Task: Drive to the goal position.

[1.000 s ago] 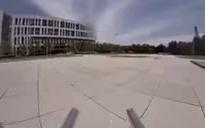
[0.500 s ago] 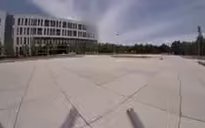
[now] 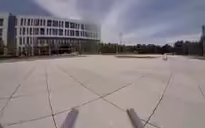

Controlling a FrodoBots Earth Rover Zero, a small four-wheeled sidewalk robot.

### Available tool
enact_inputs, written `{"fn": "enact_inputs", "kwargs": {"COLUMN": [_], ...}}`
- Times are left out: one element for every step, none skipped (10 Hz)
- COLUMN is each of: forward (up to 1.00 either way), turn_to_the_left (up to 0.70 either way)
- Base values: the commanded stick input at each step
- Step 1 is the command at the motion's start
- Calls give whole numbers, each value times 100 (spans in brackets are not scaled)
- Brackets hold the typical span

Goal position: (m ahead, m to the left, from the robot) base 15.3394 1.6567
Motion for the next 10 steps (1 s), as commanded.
{"fn": "enact_inputs", "kwargs": {"forward": [100, 100, 100, 100, 100, 100, 100, 100, 100, 100], "turn_to_the_left": [0, 0, 0, 0, 0, 0, 0, 0, 0, 0]}}
